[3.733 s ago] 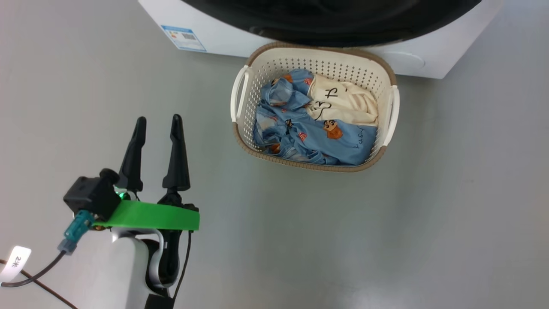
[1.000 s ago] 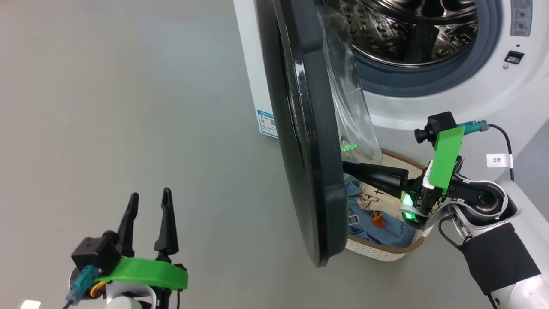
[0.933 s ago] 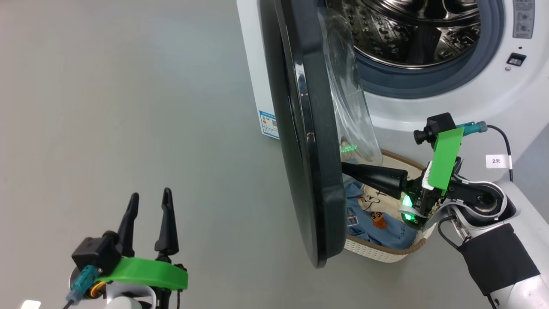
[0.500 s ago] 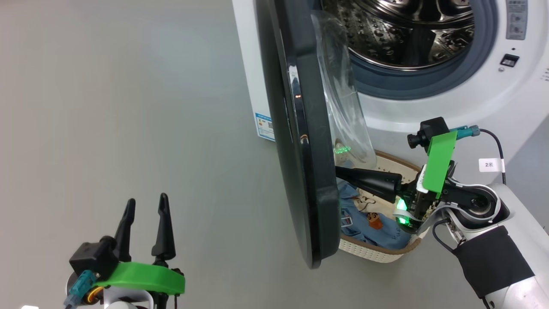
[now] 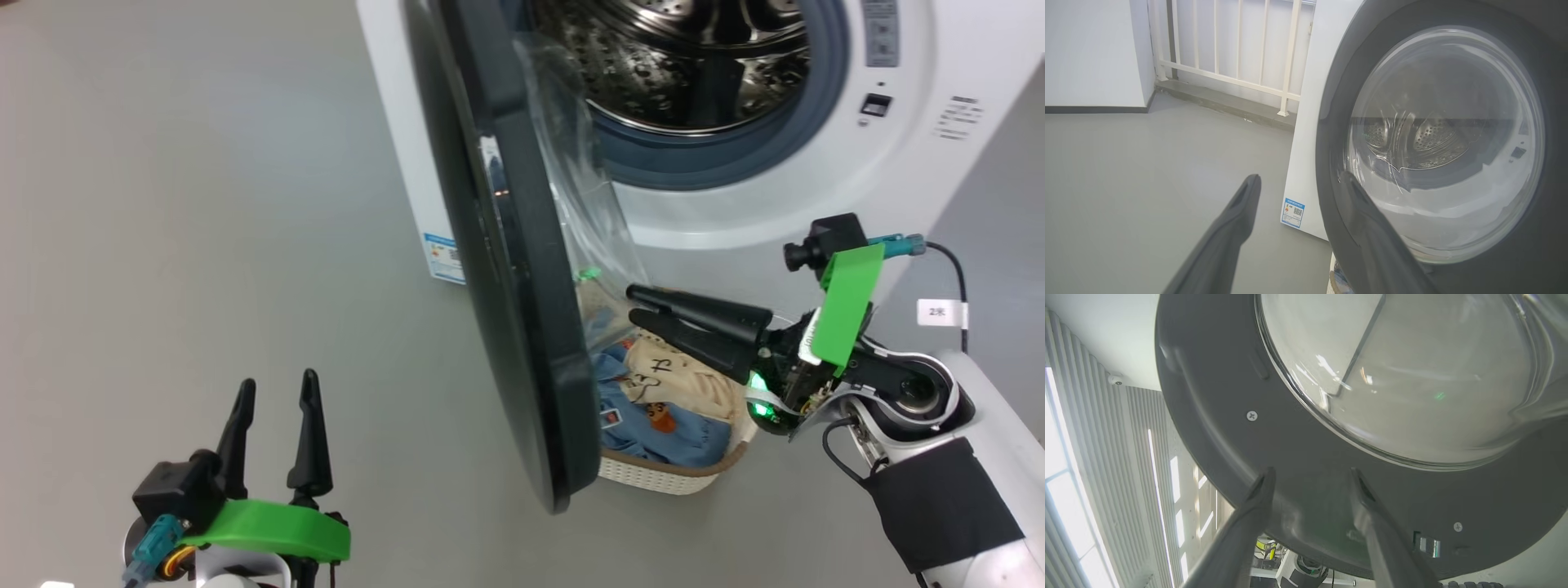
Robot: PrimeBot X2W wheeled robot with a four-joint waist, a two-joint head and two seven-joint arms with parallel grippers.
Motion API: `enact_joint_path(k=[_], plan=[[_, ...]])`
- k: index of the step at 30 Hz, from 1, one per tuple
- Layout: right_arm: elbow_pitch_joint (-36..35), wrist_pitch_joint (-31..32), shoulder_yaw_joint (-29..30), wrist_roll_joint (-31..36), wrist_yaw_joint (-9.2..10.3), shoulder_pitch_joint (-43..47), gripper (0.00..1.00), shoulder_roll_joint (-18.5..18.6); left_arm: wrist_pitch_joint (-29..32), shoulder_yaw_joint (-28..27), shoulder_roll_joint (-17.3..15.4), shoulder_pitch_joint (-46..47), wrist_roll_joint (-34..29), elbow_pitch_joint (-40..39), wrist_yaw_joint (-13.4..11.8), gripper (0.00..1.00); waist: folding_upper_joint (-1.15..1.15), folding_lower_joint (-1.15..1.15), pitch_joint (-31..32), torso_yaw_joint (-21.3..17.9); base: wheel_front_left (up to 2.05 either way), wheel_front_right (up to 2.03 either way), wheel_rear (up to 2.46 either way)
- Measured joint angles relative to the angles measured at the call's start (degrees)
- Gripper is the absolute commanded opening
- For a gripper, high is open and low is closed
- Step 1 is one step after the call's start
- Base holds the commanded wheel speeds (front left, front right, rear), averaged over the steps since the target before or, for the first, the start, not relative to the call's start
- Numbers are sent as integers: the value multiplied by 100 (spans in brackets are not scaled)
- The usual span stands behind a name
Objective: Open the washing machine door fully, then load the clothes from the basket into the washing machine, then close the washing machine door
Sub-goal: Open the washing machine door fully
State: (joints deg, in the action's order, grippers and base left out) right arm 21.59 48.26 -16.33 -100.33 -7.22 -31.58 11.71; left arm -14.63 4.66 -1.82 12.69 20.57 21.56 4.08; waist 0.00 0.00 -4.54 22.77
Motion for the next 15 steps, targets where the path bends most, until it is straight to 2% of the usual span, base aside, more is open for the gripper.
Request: enact_joint_path(k=[6, 15], plan=[[-655, -498, 207, 231, 0, 232, 100, 92, 0, 18, -1, 1, 0, 12, 52, 100, 0, 0, 12, -310, 0, 0, 0], [-1534, -1755, 388, 1458, 0, 602, 100, 140, 0, -14, -52, 1, 0, -123, 119, 100, 0, 0, -32, -830, 0, 0, 0]])
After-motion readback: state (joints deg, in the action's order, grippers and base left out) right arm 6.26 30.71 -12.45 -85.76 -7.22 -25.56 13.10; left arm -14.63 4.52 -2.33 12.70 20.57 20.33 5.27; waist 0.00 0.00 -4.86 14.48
